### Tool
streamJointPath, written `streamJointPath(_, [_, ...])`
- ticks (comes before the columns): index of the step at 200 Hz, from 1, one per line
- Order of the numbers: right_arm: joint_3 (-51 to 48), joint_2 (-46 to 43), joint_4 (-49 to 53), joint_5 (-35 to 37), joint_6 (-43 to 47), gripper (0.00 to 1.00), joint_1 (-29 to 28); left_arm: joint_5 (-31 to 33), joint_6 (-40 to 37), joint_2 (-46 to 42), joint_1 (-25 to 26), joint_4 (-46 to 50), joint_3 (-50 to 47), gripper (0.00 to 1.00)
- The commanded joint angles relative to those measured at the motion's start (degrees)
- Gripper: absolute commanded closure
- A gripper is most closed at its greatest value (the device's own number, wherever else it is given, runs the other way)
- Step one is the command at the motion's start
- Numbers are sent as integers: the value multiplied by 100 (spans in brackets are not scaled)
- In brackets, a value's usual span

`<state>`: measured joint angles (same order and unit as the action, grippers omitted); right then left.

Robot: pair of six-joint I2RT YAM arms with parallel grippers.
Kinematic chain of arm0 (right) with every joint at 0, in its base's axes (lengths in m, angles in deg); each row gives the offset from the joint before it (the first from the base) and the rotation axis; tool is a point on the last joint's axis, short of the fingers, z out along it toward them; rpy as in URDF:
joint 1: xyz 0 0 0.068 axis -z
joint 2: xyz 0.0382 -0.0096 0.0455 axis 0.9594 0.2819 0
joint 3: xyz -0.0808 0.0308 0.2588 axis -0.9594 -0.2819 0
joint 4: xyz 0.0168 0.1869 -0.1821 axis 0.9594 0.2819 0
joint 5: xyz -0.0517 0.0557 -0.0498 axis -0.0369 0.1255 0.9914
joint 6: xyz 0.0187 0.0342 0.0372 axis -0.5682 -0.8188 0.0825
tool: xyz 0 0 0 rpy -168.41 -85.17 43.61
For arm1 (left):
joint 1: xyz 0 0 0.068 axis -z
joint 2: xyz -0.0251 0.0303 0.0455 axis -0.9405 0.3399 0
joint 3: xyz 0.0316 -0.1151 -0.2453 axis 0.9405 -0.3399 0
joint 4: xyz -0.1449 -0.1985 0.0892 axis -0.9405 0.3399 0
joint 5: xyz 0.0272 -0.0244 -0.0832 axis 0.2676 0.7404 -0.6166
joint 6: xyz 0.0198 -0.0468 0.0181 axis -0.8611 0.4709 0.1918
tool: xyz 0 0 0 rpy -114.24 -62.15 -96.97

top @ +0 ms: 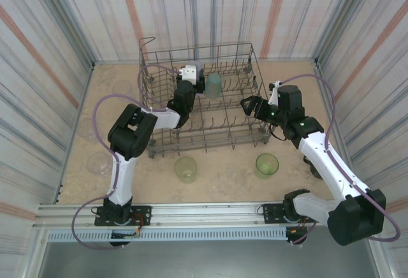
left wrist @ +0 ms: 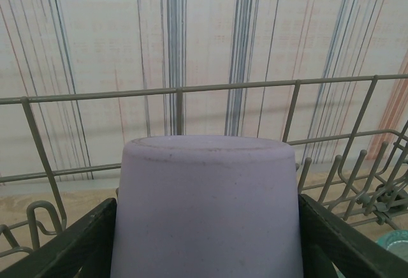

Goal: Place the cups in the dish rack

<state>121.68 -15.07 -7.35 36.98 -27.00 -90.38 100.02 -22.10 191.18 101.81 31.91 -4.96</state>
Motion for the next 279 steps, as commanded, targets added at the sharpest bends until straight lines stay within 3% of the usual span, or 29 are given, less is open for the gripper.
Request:
streamJointPath(1, [19,-31,-70,-71,69,1,32,316,176,205,-39,60,-323,79])
streamJointPath(13, [33,-38,-63,-71,69,1,32,365,210,187,-34,103,-323,72])
streamJointPath(36, [78,-31,-55,-72,60,1,35,374,303,105,-38,128,-390,72])
streamJointPath(66, [326,123,-23,-185,107,1,32,351,367,55,-35,38,-475,90])
streamJointPath(102, [950,570,-43,-243,235,1,-18,247,327,63,-35,-92,-530,99])
streamJointPath(162, [1831,1500,-183,-287,358,1,-180,171,183,200,-32,-310,-584,94])
streamJointPath(178, [1985,1667,-220,-313,358,1,-223,230,176,219,-46,-399,-607,85])
streamJointPath(204, [2144,1806,-215,-329,353,1,-276,250,151,240,-48,-333,-536,53])
streamJointPath(253, [2196,1789,-224,-263,350,1,-305,270,163,69,-33,-255,-590,32])
streamJointPath(279, [2250,1798,-198,-256,356,1,-320,335,243,-103,-18,-254,-698,15])
